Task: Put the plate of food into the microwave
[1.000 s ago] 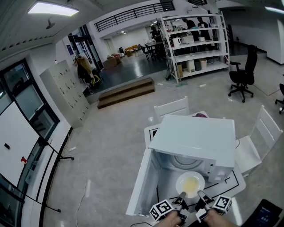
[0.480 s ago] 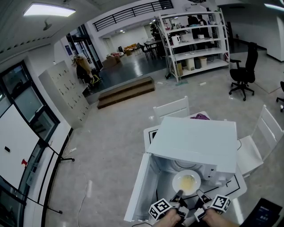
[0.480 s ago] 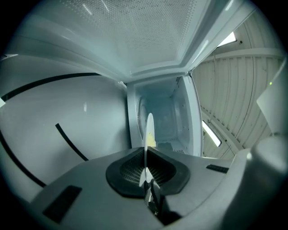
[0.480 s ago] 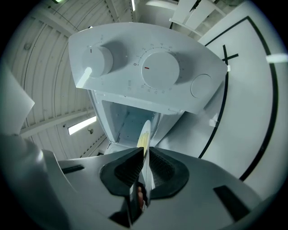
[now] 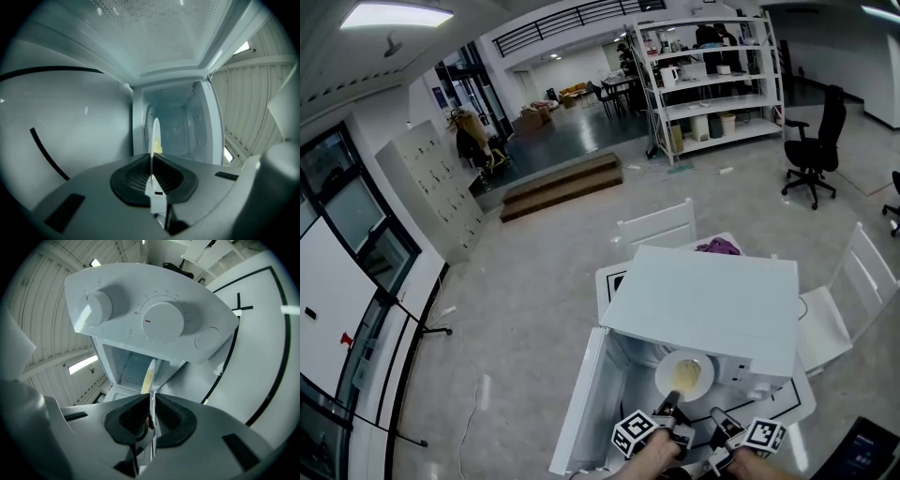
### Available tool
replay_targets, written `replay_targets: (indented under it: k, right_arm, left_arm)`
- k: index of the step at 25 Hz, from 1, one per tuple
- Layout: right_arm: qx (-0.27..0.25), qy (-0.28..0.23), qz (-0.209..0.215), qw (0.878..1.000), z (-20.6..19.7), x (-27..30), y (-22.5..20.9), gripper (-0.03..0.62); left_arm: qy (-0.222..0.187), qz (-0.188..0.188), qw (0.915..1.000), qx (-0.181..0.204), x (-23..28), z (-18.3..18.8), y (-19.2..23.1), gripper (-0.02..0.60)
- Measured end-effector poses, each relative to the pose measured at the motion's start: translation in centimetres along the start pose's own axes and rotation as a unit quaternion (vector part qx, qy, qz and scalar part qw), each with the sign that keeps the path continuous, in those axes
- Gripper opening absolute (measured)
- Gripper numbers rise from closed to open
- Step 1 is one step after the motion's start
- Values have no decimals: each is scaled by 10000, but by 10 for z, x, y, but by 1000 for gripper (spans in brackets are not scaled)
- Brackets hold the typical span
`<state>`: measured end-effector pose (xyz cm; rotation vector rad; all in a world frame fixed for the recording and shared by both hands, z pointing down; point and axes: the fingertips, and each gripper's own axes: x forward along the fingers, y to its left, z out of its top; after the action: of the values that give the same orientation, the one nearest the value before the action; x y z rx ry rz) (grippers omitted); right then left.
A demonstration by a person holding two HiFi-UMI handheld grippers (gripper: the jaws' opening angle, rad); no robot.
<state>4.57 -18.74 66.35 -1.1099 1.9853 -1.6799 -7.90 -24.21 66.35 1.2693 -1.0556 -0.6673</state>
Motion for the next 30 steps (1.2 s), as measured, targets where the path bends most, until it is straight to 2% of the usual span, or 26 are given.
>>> replay_targets:
  k: [3, 8, 16, 20, 24, 27, 30]
  right_arm:
    - [-62, 99, -73, 9999, -2, -2, -1, 14]
    - [167, 160, 254, 9994, 6, -7, 10, 14]
    - [160, 208, 235, 9994, 5, -8, 8, 14]
    - [58, 257, 66, 9996, 7, -14, 3, 14]
    - [127, 279, 250, 9992, 3, -10, 6, 14]
    - [-15, 344, -41, 9994, 1, -12, 0, 14]
    - [-6, 353, 98, 9993, 1, -10, 7, 14]
  left_arm:
    - [-55, 39, 10000, -52, 7, 3, 2, 15]
    - [-127, 97, 9998, -101, 24, -4, -5, 15]
    - [-202, 166, 9995, -167, 37, 5, 0, 15]
    - [-255, 182, 9993, -195, 41, 6, -1, 15]
    - [-353, 199, 9990, -190, 46, 12, 2, 15]
    - [-418, 187, 9988, -180, 49, 20, 3, 16]
    - [-466, 188, 9986, -151, 51, 26, 0, 16]
